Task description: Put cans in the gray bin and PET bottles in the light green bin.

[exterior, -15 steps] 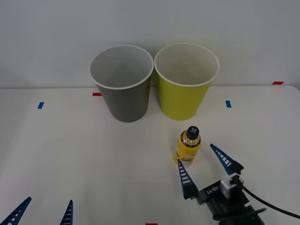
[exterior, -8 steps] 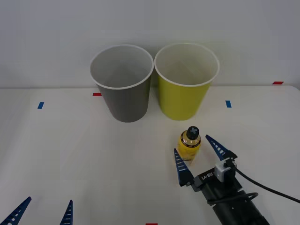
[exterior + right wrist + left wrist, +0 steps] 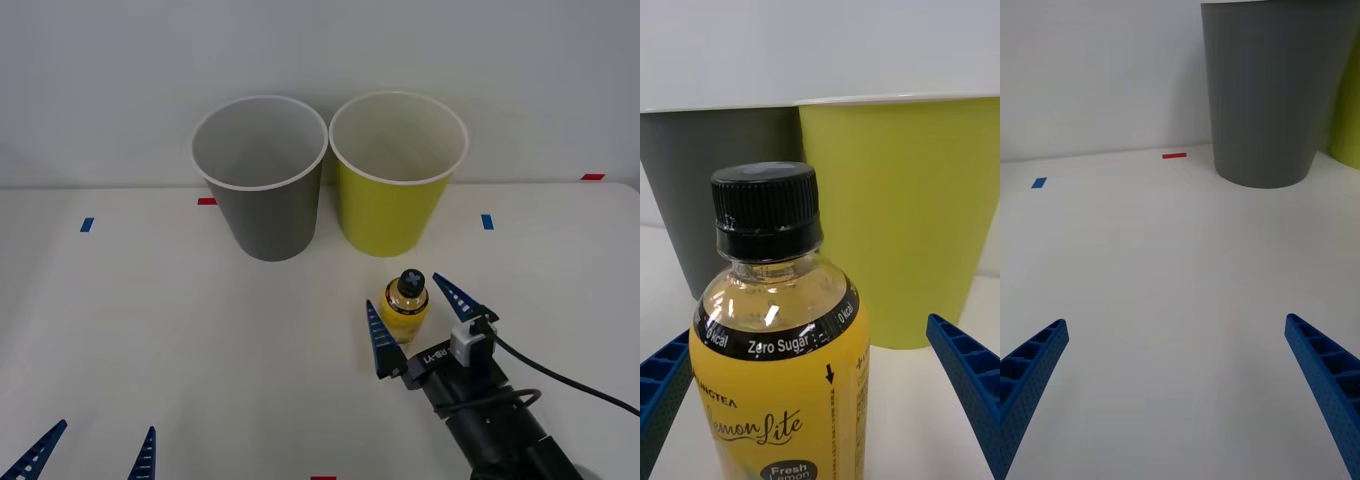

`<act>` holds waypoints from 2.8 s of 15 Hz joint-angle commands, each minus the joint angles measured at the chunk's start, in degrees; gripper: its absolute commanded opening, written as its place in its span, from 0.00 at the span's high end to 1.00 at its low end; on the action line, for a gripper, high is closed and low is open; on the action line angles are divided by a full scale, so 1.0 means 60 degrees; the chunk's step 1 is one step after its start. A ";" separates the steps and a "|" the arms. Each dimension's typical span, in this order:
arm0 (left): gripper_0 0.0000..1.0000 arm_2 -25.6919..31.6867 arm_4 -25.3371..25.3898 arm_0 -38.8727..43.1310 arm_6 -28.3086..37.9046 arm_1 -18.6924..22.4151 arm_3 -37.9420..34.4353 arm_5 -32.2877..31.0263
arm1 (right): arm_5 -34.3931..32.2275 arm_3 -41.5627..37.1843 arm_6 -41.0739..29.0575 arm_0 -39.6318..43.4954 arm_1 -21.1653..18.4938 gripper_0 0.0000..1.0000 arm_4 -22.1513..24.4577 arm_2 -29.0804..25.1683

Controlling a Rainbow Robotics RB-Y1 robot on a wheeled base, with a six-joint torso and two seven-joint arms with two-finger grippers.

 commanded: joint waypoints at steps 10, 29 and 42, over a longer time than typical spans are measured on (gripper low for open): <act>0.00 0.0000 0.0000 0.0000 0.0000 0.0000 0.0000 0.0000 | 0.0111 -0.0002 0.0370 -0.0095 0.0072 1.00 0.0055 0.0014; 0.00 0.0000 0.0000 0.0000 0.0000 0.0000 0.0000 0.0000 | 1.2445 -0.7482 -0.3292 -0.1443 -0.0104 1.00 0.2472 -0.0528; 0.00 0.0000 0.0000 0.0000 0.0000 0.0000 0.0000 0.0000 | 1.5550 -0.7482 -0.5196 -0.6614 0.0746 1.00 0.0377 -0.2257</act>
